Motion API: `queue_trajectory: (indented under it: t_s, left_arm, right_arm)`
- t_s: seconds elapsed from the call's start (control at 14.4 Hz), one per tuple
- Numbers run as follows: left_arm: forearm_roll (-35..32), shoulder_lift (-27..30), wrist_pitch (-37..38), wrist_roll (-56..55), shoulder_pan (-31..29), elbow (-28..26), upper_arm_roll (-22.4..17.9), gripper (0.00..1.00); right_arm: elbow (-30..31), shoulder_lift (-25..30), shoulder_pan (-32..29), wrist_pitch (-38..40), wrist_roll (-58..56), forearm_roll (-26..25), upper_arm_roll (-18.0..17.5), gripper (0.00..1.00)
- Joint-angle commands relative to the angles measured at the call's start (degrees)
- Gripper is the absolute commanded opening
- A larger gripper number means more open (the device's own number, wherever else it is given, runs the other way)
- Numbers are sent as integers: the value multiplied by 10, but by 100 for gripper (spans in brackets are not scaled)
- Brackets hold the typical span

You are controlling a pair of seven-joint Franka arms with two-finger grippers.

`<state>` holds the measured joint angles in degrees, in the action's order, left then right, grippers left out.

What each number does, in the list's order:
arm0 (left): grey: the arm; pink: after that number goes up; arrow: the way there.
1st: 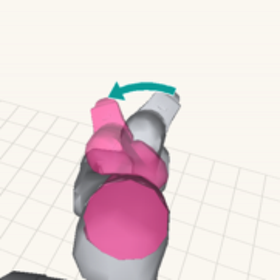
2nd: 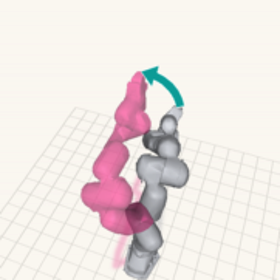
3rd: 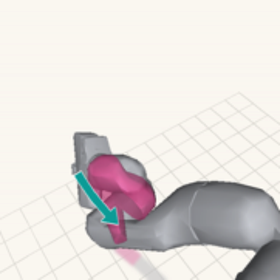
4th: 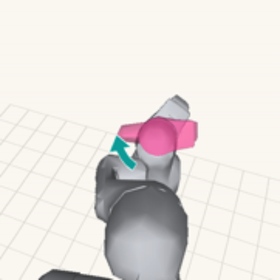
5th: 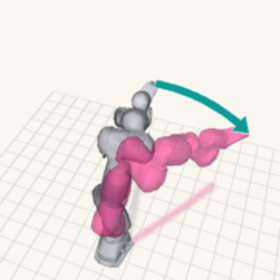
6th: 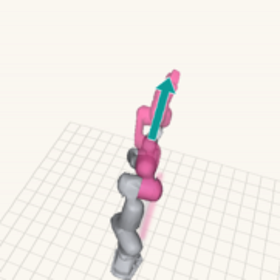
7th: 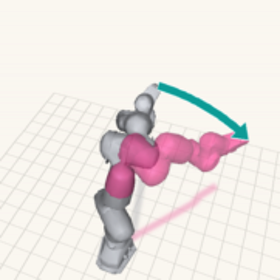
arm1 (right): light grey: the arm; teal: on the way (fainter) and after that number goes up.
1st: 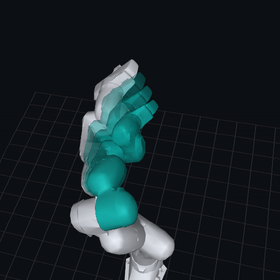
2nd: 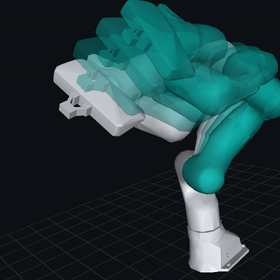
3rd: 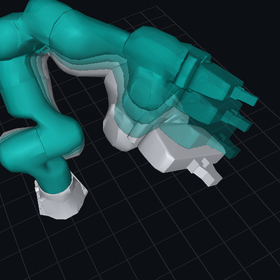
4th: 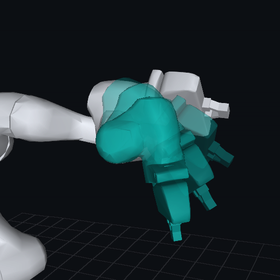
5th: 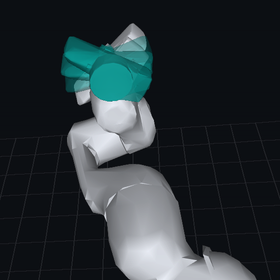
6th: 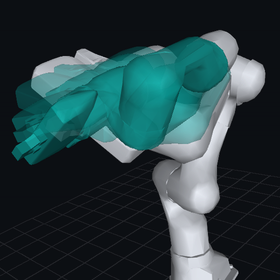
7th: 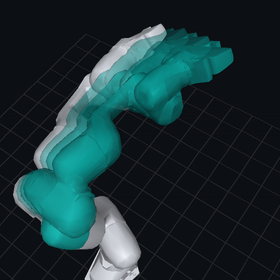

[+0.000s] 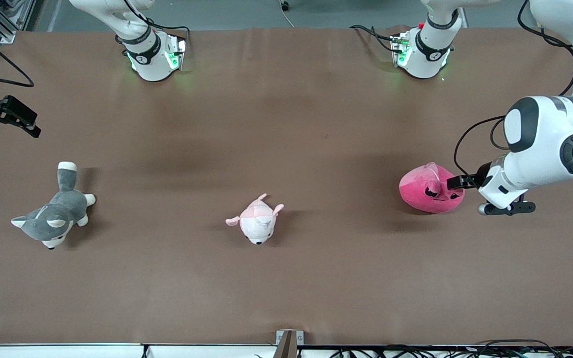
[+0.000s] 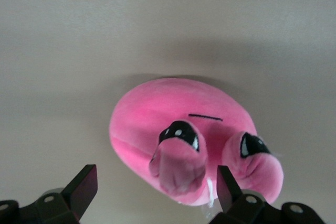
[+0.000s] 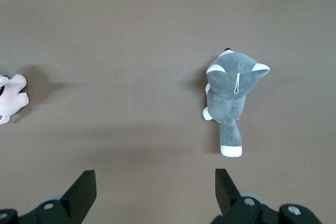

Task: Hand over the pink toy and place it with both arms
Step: 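Reach the left gripper down and grasp the pink plush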

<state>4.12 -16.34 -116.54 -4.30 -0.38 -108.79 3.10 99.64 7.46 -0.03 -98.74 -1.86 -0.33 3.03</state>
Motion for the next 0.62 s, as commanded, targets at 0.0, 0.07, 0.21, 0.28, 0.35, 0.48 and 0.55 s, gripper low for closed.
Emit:
queue_trajectory:
  t_s: [0.0,0.07,0.21,0.28,0.35,0.48,0.55]
  left_arm:
    - [12,-12,-22,-5,4,-2,2,82]
    - [12,-15,-24,-6,4,-1,2,68]
    - [12,-19,-25,-7,4,0,3,44]
    - [12,-20,-28,-7,5,0,3,30]
    - [12,-20,-29,-8,6,0,2,16]
    - [11,-20,-30,-12,14,3,2,0]
    - [11,-19,-30,-15,15,5,2,0]
  right_arm:
    - [4,4,-7,0,2,-5,-4,100]
    - [4,2,-7,0,1,-5,-4,100]
    - [3,-6,-5,10,1,-5,-4,100]
    - [1,-10,-7,13,-3,-4,-4,100]
    - [-4,-12,-8,13,-5,-4,-4,100]
    - [-7,-18,-3,13,-3,-4,-4,100]
    - [-9,-21,-1,13,-2,-5,-4,100]
